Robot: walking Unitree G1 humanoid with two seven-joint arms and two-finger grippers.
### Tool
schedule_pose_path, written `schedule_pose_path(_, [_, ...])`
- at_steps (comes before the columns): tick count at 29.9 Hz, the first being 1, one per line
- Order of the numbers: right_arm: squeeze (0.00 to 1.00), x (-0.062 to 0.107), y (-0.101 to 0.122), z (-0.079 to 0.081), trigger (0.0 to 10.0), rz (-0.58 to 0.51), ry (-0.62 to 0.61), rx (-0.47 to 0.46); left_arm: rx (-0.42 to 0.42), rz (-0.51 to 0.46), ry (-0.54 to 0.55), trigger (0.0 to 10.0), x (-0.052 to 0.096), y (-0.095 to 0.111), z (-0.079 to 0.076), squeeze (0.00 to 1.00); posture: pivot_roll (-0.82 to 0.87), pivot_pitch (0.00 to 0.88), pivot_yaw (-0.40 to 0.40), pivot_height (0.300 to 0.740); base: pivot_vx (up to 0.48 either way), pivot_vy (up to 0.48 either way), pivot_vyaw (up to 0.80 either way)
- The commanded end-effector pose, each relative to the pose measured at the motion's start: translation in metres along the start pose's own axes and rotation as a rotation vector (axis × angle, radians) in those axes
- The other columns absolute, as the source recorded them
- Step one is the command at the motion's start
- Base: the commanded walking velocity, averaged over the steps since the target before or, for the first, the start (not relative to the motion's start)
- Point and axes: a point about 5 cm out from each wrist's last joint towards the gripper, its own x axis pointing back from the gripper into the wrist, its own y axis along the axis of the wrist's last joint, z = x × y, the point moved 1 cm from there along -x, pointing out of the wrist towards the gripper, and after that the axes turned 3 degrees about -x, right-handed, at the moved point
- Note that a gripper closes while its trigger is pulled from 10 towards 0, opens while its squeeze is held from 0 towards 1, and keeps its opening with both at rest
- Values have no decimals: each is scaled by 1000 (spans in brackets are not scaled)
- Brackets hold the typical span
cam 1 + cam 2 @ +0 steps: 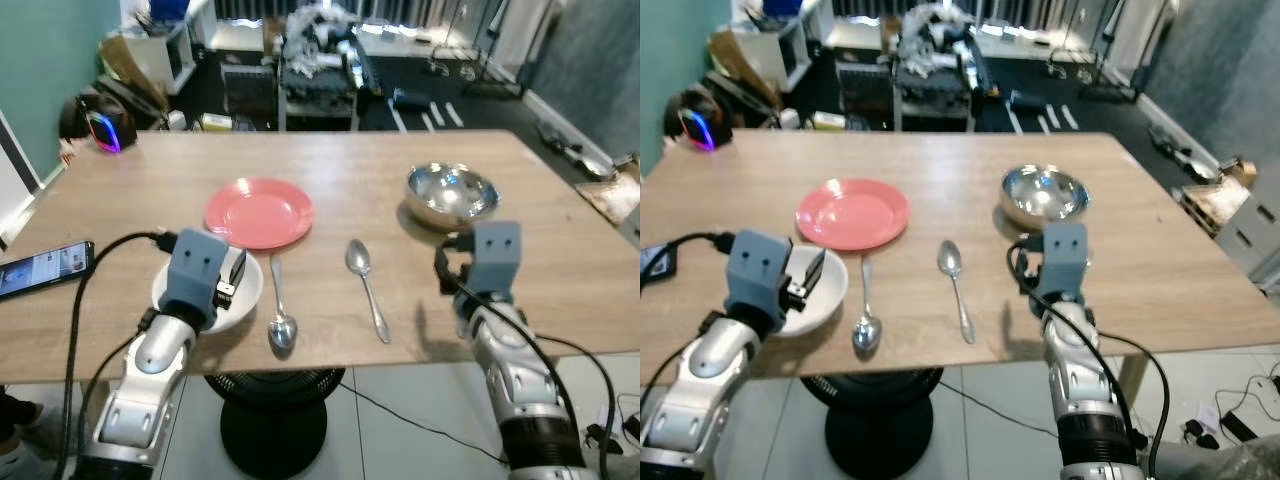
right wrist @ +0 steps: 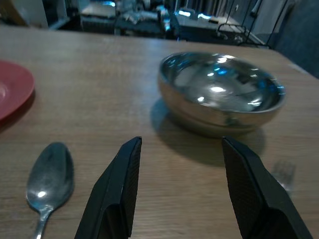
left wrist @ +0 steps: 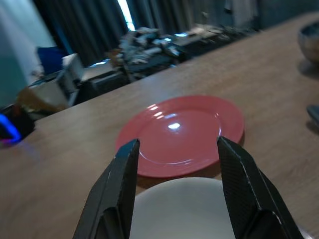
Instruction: Setting the table
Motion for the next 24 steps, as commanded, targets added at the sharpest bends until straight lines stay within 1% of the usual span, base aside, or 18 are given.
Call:
schedule_pose_path(1, [0, 1, -7, -2, 10000, 24, -17, 17, -19, -34, -45, 10000, 2, 8, -3, 0, 22, 0, 36, 740, 0, 0, 0])
schedule_pose_path(3, [0, -1, -6, -3, 10000, 29, -20, 65, -22, -46, -78, 10000, 3, 14, -3, 0, 24, 0, 35, 740, 0, 0, 0])
schedule_pose_path(4, [0, -2, -6, -4, 10000, 37, -23, 74, -8, -43, -102, 10000, 3, 16, -3, 0, 27, 0, 34, 740, 0, 0, 0])
schedule_pose_path(6, [0, -4, -8, -7, 10000, 63, -38, 82, 27, -26, -149, 10000, 4, 17, -5, 0, 29, 0, 33, 740, 0, 0, 0])
schedule_pose_path(8, [0, -6, -15, -14, 10000, 109, -63, 79, 57, -8, -224, 10000, 6, 20, -6, 0, 35, 0, 28, 740, 0, 0, 0])
schedule_pose_path(11, [0, -6, -18, -20, 10000, 125, -88, 85, 55, -6, -254, 10000, 4, 22, -6, 0, 39, 0, 29, 740, 0, 0, 0])
schedule_pose_path(12, [0, -6, -19, -24, 10000, 132, -109, 90, 69, -8, -272, 10000, 3, 24, -5, 0, 39, 0, 29, 740, 0, 0, 0])
schedule_pose_path(16, [0, -8, -22, -37, 10000, 158, -186, 104, 51, -20, -273, 10000, -4, 30, -3, 0, 35, 0, 34, 740, 0, 0, 0])
schedule_pose_path(17, [0, -9, -25, -40, 10000, 178, -207, 101, 52, -23, -276, 10000, -5, 31, -3, 0, 36, 0, 34, 740, 0, 0, 0])
schedule_pose_path(20, [0, -9, -37, -46, 10000, 243, -248, 52, 61, -29, -273, 10000, -6, 36, -4, 0, 41, 1, 33, 740, 0, 0, 0])
schedule_pose_path(22, [0, -10, -45, -47, 10000, 292, -252, -19, 75, -34, -276, 10000, -4, 40, -5, 0, 56, 9, 31, 740, 0, 0, 0])
schedule_pose_path(24, [0, -12, -47, -48, 10000, 309, -261, -41, 83, -40, -279, 10000, -1, 44, -5, 0, 71, 20, 28, 740, 0, 0, 0])
